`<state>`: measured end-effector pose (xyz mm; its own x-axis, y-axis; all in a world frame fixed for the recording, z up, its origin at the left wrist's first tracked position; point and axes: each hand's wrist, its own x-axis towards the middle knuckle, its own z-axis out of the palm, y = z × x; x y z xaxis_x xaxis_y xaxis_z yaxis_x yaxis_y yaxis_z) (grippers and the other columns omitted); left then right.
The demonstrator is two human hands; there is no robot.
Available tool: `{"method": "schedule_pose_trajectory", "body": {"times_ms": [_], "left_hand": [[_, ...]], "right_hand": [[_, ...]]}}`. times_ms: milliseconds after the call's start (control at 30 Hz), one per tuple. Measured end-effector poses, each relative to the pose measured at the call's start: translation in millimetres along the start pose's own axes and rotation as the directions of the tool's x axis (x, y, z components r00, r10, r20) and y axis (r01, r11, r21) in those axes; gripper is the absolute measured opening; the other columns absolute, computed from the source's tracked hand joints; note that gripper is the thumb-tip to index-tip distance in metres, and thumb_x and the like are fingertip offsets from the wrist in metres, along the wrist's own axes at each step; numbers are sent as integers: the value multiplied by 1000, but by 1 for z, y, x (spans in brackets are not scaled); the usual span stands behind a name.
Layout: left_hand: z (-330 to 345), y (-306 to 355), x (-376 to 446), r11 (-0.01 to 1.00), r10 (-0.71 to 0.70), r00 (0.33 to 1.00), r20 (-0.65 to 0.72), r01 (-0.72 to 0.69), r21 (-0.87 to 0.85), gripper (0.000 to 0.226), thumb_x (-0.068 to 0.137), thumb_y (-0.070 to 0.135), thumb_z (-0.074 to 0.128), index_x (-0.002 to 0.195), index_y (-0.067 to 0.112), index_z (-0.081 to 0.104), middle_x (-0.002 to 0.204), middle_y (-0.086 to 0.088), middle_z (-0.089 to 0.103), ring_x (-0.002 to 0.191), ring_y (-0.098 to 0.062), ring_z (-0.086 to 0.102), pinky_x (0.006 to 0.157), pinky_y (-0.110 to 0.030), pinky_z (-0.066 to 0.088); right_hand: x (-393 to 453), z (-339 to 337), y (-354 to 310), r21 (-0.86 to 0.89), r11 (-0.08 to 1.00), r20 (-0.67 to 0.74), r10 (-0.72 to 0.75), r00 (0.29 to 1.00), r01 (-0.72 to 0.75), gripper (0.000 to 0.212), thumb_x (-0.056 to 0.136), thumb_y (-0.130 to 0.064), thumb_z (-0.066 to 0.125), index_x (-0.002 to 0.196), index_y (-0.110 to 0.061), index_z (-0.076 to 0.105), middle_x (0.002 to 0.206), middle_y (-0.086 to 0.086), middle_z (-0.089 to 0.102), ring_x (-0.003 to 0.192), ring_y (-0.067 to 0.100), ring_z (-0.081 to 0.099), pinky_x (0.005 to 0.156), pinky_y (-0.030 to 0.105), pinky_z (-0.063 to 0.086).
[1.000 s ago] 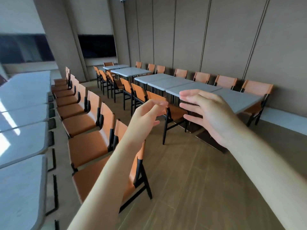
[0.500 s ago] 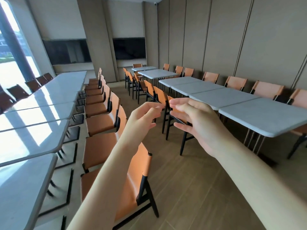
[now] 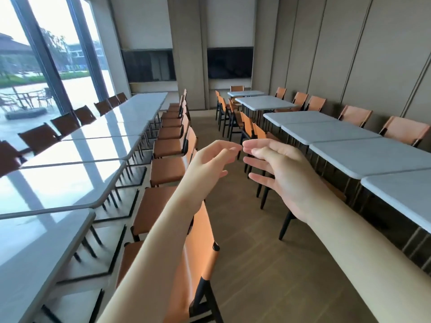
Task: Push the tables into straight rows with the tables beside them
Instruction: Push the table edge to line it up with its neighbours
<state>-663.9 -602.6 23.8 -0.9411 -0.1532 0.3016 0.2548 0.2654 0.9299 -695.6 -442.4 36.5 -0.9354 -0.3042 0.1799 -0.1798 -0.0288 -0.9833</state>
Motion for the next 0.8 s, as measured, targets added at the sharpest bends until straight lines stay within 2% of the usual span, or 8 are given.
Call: {"method": "schedule_pose_trajectory", "body": {"times_ms": [133,300,500,633,800], "left_hand": [[-1,-18,23,996,-24,994,-107,33,83,27,90,43,56,109,34,73,114,15,71,113,-8,65,101,-40,54],[13,-44,55,991,-73,971,-227,97,94,20,91,39,59,103,38,75,110,11,74,113,-13,67,104,-49,52],[56,-63,106,990,-105,925,-365,132,49,18,100,26,59,108,30,75,113,13,73,114,-5,65,106,-45,50],[98,-63,149,988,-111,909,-401,145,56,17,98,30,59,106,33,75,115,10,73,116,-9,65,106,-47,49],[139,-69,197,991,-77,891,-447,118,64,21,94,35,61,109,30,74,115,7,74,114,-12,67,101,-41,52]], "right_hand": [[38,-7,17,53,998,77,27,997,-31,25,103,-20,55,101,-31,78,114,-12,74,111,6,68,97,38,57],[86,-25,47,40,997,192,51,980,-59,28,103,-21,55,96,-34,79,107,-16,75,110,5,69,97,37,57],[159,-68,66,60,996,335,44,941,-68,24,102,-21,56,100,-31,78,109,-10,75,108,4,70,93,34,58],[209,-111,70,67,995,386,43,922,-75,22,102,-21,57,103,-30,77,110,-10,75,107,4,70,93,34,58],[261,-155,81,92,989,438,63,897,-114,21,101,-20,57,104,-27,77,116,-10,74,111,8,69,98,38,57]]}}
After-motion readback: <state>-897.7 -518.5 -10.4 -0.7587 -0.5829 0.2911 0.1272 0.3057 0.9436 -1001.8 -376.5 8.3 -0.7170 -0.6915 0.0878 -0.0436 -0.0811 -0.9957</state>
